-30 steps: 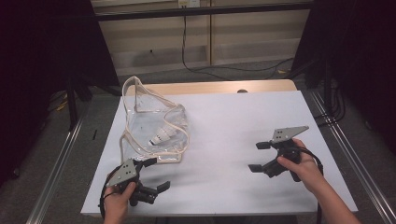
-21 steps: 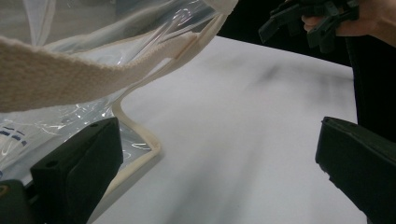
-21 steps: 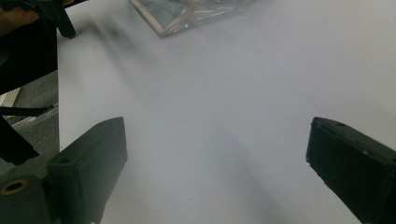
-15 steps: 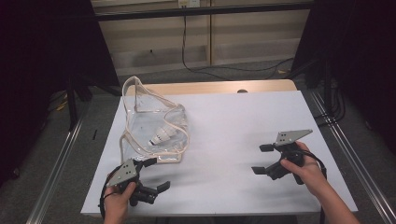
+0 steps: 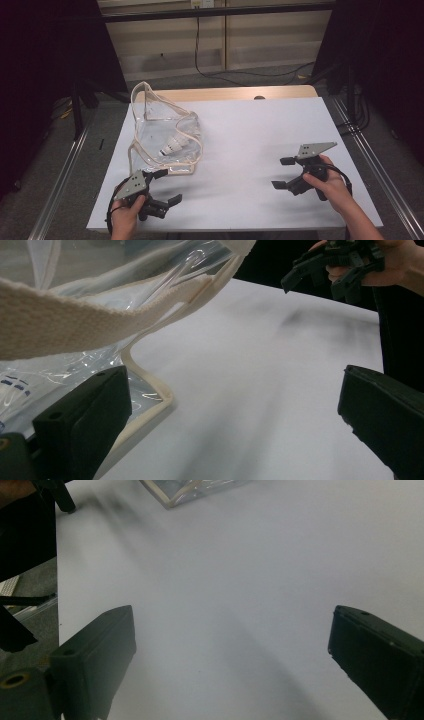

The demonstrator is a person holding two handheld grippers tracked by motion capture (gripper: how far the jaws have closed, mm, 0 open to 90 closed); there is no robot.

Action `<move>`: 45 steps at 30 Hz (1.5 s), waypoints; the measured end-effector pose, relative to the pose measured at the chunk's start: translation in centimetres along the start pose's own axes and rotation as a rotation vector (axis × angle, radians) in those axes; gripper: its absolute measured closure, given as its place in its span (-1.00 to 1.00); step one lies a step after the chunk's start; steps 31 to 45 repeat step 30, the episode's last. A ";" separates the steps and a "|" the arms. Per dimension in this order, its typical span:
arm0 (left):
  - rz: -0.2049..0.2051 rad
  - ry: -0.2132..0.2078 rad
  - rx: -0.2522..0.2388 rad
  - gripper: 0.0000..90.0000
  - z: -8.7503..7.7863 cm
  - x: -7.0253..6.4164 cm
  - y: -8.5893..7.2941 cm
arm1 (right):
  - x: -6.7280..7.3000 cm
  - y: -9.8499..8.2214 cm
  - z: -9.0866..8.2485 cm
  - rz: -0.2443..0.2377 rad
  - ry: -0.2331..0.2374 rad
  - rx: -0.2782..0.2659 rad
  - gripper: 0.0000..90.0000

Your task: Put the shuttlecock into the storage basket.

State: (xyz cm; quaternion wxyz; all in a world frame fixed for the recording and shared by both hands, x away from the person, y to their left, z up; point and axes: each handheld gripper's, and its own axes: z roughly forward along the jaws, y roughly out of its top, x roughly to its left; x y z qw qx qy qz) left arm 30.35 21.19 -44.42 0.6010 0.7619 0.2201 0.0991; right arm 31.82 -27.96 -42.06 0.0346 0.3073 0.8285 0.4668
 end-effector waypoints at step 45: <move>0.006 -0.001 0.002 -0.98 0.1 0.0 0.0 | -0.3 -1.8 -0.9 0.019 -0.022 -0.027 -0.89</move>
